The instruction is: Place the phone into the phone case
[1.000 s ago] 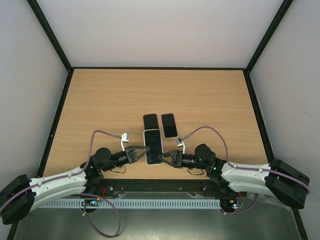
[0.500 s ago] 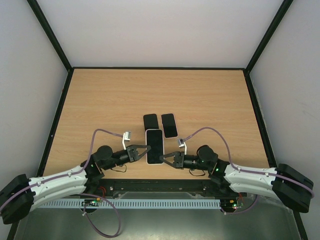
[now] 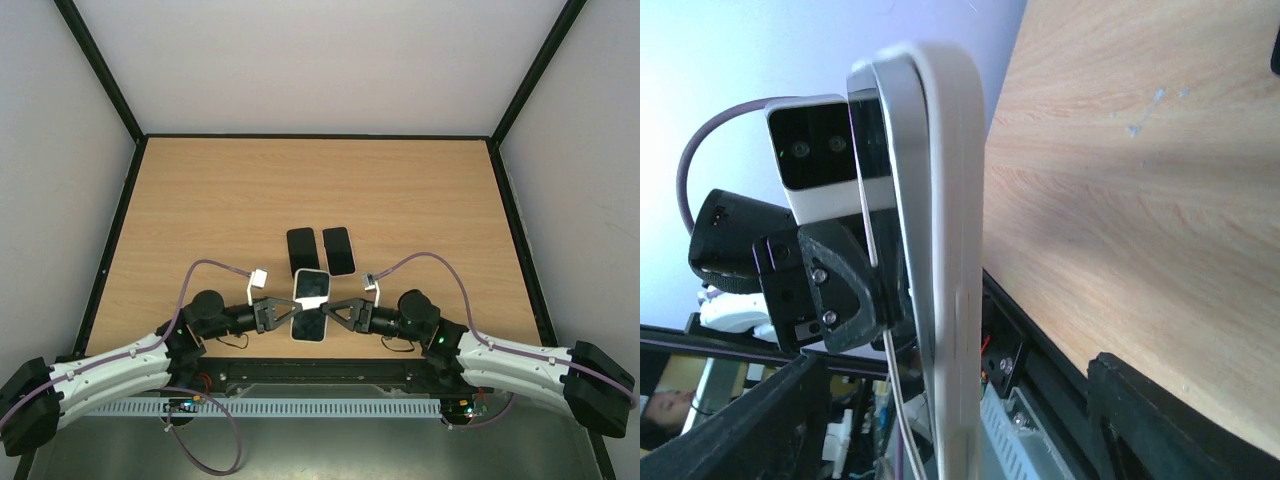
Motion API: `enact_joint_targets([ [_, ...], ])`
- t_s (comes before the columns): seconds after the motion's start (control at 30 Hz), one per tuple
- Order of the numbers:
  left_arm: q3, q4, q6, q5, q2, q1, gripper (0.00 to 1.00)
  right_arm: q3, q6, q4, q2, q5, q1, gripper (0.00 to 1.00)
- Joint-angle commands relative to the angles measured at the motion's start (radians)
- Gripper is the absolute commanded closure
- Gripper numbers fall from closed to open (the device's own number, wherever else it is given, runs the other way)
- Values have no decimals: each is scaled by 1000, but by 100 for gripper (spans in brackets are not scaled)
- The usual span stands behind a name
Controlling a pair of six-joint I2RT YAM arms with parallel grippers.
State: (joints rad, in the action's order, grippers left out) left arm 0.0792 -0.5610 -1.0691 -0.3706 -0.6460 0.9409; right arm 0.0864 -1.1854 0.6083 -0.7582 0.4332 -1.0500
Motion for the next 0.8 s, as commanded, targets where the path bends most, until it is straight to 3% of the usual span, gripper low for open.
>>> enact_joint_targets([
  [0.0,56,-40,51,-134,28,-5,98,38,59,-22,35,-37,2,30],
  [0.37,59,-16,71,-208,12,-4,98,27,10,56,105,-92,1,43],
  [0.53,70,33,95,-218,21,-5,98,30,10,64,122,-105,1,60],
  [0.7,112,180,131,-151,37,-5,98,21,-3,29,162,-150,1,96],
  [0.77,137,246,143,-126,41,-4,98,13,-14,18,183,-170,1,98],
])
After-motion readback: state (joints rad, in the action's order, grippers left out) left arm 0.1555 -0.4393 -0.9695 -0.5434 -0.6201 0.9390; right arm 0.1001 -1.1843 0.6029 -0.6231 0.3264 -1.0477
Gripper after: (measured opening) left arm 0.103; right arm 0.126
